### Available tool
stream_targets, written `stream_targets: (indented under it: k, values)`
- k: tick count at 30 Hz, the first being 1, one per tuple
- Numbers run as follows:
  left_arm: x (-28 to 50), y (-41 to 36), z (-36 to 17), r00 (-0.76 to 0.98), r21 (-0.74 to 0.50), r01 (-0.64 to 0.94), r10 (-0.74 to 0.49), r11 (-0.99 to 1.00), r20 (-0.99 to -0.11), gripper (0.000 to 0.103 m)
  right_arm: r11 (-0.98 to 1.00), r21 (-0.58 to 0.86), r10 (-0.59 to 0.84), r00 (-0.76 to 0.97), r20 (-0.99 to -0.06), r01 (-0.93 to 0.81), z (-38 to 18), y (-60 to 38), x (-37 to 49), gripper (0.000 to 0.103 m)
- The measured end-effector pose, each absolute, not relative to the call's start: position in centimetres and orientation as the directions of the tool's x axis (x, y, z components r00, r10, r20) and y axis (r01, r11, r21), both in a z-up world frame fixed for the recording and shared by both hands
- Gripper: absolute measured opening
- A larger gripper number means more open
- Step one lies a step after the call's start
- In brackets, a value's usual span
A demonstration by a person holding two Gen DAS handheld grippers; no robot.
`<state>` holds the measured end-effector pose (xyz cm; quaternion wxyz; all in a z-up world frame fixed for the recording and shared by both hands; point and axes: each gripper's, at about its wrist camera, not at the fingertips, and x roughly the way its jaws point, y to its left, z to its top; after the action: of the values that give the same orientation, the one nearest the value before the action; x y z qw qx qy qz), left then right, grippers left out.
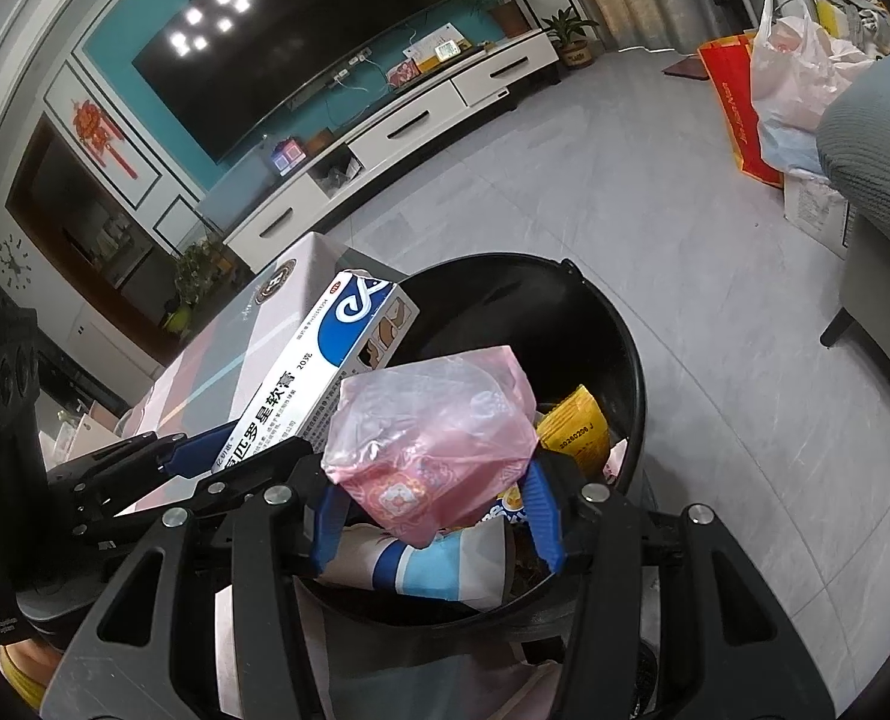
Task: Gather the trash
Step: 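Lower the medicine box and pink bag into the bin with both tools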
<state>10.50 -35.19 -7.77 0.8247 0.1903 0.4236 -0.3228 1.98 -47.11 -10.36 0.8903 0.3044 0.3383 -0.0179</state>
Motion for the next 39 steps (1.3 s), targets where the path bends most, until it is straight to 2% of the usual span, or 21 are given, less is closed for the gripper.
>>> stream_targets:
  k: [20,39]
  values:
    - [11.4,-35.9,-9.4,0.401,0.032,0.684,-0.340,0.728,-0.850,0.040,0.821,0.498,0.160,0.726,-0.669,0.278,-11.6,-47.0,4.2,0.051]
    - [11.7,-36.2,-9.9,0.402,0.039,0.681,-0.329,0.731,-0.855,0.040,0.825,0.487,0.152,0.718,-0.679,0.285,-12.2,-47.2,4.5,0.051]
